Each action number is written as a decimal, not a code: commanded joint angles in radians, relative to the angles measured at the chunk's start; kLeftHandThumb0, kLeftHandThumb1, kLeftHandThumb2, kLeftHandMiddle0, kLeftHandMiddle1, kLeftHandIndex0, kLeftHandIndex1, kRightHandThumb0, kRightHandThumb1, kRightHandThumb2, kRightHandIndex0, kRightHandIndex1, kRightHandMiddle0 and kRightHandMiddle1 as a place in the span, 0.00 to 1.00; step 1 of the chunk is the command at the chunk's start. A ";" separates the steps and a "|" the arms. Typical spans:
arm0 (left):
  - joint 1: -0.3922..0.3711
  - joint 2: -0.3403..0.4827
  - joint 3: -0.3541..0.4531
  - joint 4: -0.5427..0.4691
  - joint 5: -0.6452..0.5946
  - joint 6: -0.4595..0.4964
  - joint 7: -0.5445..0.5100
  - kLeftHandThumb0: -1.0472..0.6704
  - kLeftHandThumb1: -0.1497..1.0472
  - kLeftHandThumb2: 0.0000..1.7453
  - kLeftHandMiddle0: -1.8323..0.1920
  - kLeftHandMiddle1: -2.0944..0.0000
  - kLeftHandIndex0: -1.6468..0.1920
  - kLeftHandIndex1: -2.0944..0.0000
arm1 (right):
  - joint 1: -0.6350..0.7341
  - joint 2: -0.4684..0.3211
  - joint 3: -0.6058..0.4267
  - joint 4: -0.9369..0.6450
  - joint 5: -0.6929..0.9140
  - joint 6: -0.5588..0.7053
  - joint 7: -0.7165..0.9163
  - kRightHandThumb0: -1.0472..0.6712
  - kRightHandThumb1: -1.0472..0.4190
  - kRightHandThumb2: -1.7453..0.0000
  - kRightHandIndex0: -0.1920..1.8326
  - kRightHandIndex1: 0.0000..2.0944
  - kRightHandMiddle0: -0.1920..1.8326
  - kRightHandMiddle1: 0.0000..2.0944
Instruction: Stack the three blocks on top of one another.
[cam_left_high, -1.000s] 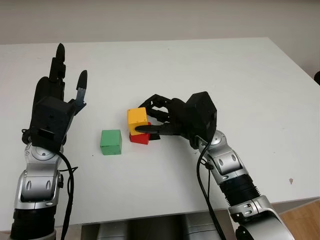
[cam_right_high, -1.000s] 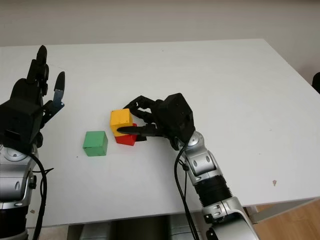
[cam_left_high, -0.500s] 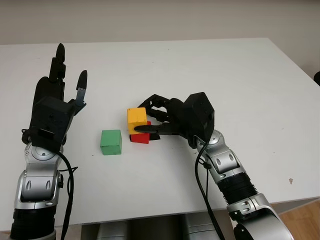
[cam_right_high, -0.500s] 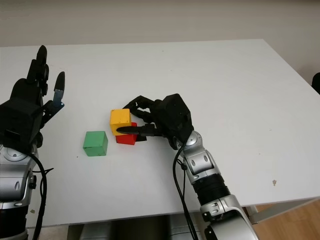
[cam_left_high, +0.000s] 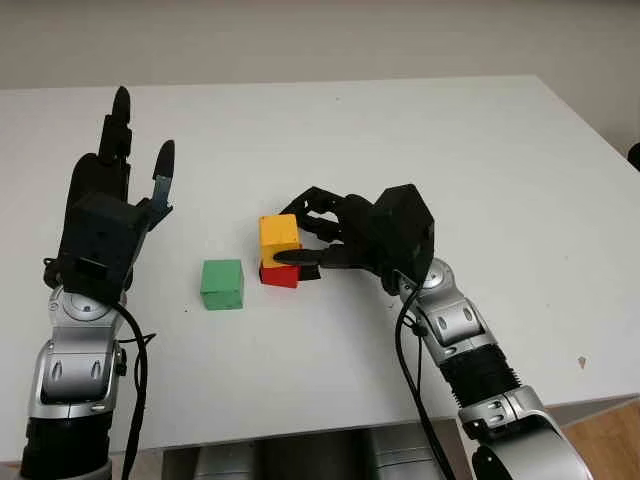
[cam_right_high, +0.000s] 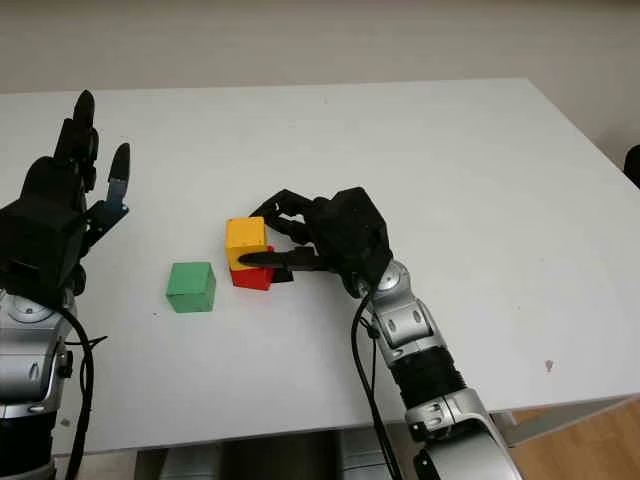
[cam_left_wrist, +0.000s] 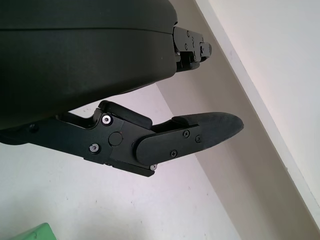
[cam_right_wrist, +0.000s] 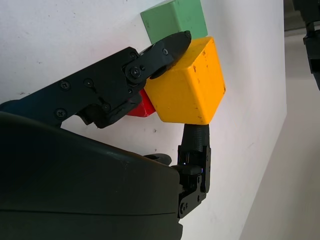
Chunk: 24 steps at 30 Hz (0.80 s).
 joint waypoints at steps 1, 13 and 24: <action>-0.003 0.010 0.008 -0.007 0.000 -0.011 -0.003 0.22 1.00 0.36 0.91 0.97 0.91 0.98 | -0.008 -0.009 -0.008 -0.026 -0.001 -0.003 0.001 0.34 0.06 0.97 0.26 0.03 0.25 0.75; -0.001 0.008 0.007 -0.013 0.001 -0.007 -0.003 0.22 1.00 0.36 0.91 0.97 0.91 0.97 | -0.009 -0.037 0.019 -0.034 -0.001 0.015 0.076 0.25 0.08 0.97 0.16 0.01 0.16 0.41; -0.002 0.008 0.008 -0.012 0.000 -0.006 -0.003 0.21 1.00 0.36 0.91 0.98 0.91 0.98 | -0.031 -0.071 0.024 0.005 0.019 -0.064 0.211 0.14 0.09 0.97 0.00 0.00 0.00 0.01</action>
